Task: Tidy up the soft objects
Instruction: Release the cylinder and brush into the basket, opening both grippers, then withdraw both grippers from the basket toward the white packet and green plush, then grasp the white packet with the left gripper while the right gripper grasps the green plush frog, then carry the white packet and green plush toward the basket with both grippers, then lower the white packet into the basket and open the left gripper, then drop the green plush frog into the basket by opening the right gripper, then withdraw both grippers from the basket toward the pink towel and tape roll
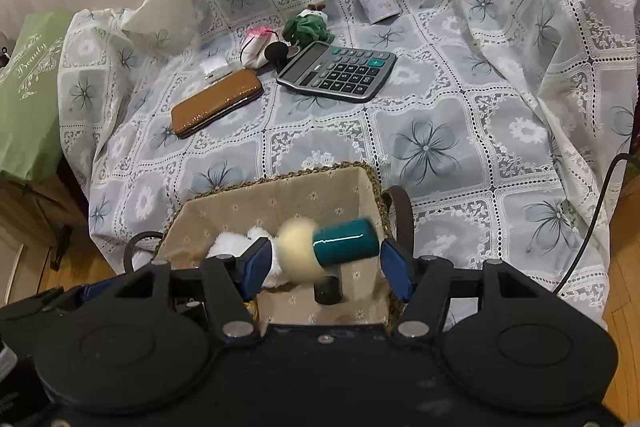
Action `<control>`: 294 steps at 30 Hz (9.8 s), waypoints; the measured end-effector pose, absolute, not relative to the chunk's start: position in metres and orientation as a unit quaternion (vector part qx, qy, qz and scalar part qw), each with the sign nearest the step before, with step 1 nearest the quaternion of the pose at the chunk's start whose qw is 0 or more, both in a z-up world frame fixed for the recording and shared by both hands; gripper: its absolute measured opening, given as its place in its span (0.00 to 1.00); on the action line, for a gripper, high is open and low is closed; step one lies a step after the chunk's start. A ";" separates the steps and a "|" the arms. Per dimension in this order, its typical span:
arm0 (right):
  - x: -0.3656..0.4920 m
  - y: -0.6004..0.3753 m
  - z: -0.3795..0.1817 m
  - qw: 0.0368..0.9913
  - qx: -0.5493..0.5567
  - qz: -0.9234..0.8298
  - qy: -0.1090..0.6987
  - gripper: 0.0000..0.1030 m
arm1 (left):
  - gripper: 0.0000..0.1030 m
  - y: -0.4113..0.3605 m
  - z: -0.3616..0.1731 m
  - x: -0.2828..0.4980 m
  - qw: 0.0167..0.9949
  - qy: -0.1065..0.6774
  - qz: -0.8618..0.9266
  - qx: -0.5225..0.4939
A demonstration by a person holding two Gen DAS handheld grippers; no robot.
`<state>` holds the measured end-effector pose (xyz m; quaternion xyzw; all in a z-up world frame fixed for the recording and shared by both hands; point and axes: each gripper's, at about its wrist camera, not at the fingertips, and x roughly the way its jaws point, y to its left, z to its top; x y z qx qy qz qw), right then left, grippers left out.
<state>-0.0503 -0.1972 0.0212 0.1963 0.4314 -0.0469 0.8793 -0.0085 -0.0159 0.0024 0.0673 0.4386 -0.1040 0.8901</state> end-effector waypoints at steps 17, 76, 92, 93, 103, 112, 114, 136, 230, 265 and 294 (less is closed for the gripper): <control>-0.051 -0.200 0.019 0.877 0.201 -0.050 0.434 0.66 | 0.73 -0.017 0.002 -0.009 0.890 0.439 -0.104 0.067; 0.101 -0.234 0.000 0.868 0.162 -0.054 0.465 0.67 | 0.74 -0.027 0.008 0.129 0.893 0.436 -0.080 0.080; 0.225 -0.257 -0.007 0.887 0.152 -0.066 0.430 0.69 | 0.79 -0.038 0.007 0.241 0.905 0.411 -0.059 0.088; 0.232 -0.258 -0.008 0.888 0.152 -0.067 0.428 0.69 | 0.80 -0.038 0.006 0.249 0.906 0.410 -0.059 0.086; 0.301 -0.269 -0.025 0.899 0.157 -0.087 0.398 0.70 | 0.80 -0.039 -0.011 0.319 0.908 0.407 -0.046 0.090; 0.348 -0.262 -0.033 0.908 0.164 -0.077 0.378 0.70 | 0.80 -0.034 -0.016 0.358 0.910 0.407 -0.043 0.071; 0.358 -0.260 -0.036 0.907 0.168 -0.072 0.380 0.70 | 0.80 -0.035 -0.018 0.364 0.910 0.406 -0.045 0.068; 0.404 -0.242 -0.072 0.892 0.163 -0.044 0.420 0.74 | 0.78 -0.044 -0.053 0.402 0.889 0.450 -0.053 0.064; -0.056 -0.210 0.016 0.889 0.239 -0.012 0.390 0.55 | 0.63 -0.044 -0.003 -0.001 0.874 0.458 -0.157 0.048; -0.056 -0.206 0.019 0.893 0.217 -0.002 0.394 0.62 | 0.65 -0.018 0.001 0.001 0.888 0.451 -0.086 0.016; -0.039 -0.211 0.022 0.899 0.200 -0.007 0.390 0.62 | 0.65 -0.027 0.006 0.009 0.897 0.429 -0.089 0.056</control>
